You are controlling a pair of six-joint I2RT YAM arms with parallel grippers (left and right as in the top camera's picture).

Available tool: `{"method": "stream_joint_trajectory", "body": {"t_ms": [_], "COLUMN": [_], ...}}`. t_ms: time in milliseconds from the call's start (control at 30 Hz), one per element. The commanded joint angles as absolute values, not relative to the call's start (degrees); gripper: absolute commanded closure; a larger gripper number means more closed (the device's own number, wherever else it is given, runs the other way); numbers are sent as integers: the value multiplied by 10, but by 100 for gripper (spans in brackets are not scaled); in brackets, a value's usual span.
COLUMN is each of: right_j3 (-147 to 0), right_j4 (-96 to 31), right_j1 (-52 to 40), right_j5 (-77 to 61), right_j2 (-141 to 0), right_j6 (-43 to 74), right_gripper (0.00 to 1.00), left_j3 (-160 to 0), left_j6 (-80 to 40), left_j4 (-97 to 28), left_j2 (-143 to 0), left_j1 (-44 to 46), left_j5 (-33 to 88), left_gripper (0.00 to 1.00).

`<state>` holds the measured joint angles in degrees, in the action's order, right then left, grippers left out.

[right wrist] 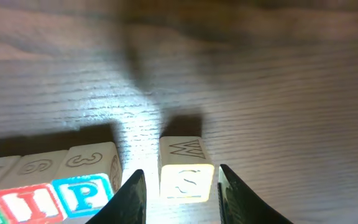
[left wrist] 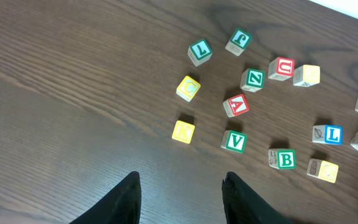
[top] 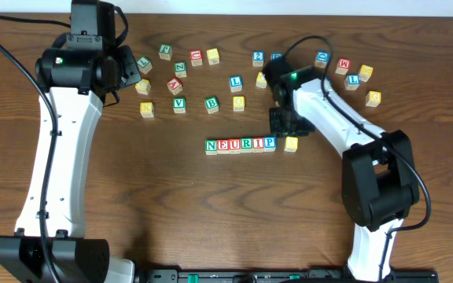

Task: Spell out NEURIPS
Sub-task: 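Carry the S block down and set it right of the P, then release the S block and push it left against the P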

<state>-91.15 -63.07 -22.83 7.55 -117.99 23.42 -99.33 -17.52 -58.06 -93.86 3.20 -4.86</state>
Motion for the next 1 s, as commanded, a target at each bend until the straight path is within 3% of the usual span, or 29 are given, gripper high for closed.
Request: {"method": "stream_joint_trajectory", "body": {"t_ms": [0,333,967], "right_j3": [-932,-911,-755], "right_j4": [-649,-698,-536], "right_j1": [-210,-147,-140], "right_j5": [82,83,6], "right_j2": [-1139,-1129,-1129], "right_j6": [231,231,226], "right_gripper": [67,68,68], "left_j3": [-986,-986,-986], "left_j6": [-165,-165,-165], "left_j4": [-580,-580,-580], "left_j2": [-944,-944,-944], "left_j1": [29,29,29], "left_j5": [-56,-56,-56], "left_gripper": [58,58,58]}}
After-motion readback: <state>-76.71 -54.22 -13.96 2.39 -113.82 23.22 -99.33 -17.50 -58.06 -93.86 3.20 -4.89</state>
